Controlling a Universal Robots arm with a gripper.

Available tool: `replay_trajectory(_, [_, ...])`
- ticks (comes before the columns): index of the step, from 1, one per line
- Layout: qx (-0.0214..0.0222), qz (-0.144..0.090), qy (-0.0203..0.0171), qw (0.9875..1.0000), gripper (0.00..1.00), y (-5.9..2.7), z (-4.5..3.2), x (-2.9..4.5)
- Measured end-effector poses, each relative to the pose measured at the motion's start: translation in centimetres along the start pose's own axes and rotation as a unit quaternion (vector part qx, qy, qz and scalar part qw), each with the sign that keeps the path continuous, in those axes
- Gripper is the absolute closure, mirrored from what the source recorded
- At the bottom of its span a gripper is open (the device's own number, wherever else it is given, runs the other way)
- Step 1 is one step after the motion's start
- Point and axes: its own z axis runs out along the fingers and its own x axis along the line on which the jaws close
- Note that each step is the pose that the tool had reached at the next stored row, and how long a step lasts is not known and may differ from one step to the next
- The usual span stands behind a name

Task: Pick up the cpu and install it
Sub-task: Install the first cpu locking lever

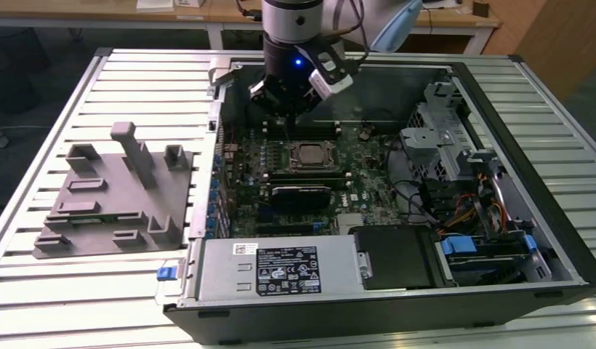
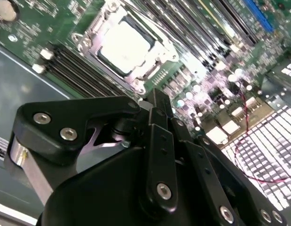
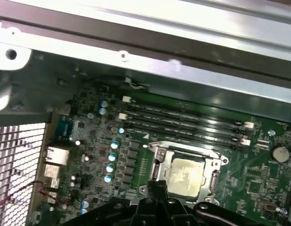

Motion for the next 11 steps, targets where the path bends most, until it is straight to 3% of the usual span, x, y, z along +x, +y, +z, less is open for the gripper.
replay_trajectory(4, [-0.0001, 0.0, 0.0, 1.0, 0.89, 0.29, 0.01, 1.5])
replay_trajectory(11, [0.0, 0.003, -0.0003, 1.0, 0.89, 1.29, 0.22, 1.8])
